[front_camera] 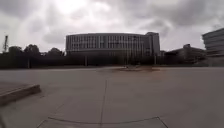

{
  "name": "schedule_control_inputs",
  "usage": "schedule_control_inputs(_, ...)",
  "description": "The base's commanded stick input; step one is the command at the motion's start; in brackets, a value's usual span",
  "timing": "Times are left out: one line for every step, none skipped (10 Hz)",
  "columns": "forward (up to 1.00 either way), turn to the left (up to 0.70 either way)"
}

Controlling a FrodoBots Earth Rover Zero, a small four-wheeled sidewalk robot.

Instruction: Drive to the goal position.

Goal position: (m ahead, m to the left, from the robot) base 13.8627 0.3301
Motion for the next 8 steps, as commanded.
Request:
schedule_control_inputs(0.7,0.0)
schedule_control_inputs(0.7,0.0)
schedule_control_inputs(0.7,0.0)
schedule_control_inputs(0.7,0.0)
schedule_control_inputs(0.7,0.0)
schedule_control_inputs(0.7,0.0)
schedule_control_inputs(0.7,0.0)
schedule_control_inputs(0.7,0.0)
